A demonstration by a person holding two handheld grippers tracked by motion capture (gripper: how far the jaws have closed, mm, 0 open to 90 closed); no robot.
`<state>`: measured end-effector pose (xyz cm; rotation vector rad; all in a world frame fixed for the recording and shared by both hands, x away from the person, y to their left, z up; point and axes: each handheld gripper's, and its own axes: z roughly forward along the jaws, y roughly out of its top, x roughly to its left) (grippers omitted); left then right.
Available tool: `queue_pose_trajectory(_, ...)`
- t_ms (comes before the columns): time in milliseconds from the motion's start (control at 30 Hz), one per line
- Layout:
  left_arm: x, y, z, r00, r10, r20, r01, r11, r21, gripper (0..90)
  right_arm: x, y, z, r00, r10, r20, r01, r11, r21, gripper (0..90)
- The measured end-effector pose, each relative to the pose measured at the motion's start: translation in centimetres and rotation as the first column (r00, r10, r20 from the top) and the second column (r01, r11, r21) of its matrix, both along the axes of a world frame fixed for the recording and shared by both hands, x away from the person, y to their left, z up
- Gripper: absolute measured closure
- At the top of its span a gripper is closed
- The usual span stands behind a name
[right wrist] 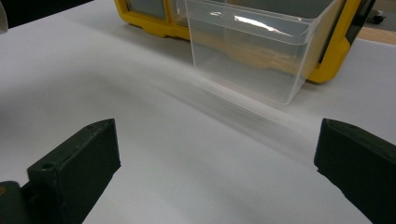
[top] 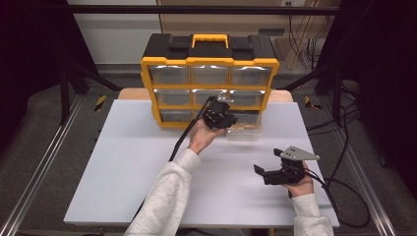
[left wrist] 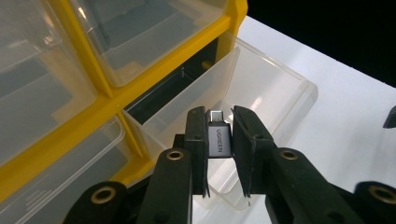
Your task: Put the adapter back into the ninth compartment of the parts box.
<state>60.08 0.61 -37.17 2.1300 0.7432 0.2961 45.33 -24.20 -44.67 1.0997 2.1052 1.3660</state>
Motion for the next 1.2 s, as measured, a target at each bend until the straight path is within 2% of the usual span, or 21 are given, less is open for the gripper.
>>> queue_pose_trajectory(667, 0.5, -0.5, -1.3, 0.9998, -0.002, -0.018, 0.002, 0.9995, 0.03, 75.5, 0.0, 0.0, 0.0, 1.0, 0.0, -0.002, 0.0, 1.0, 0.0, 0.7)
queue_pose_trajectory(1200, 0.5, -1.0, -1.9, 0.9997, -0.012, -0.023, 0.012, 0.9993, 0.035, 75.1, 0.0, 0.0, 0.0, 1.0, 0.001, -0.003, -0.001, 1.0, 0.002, 0.7)
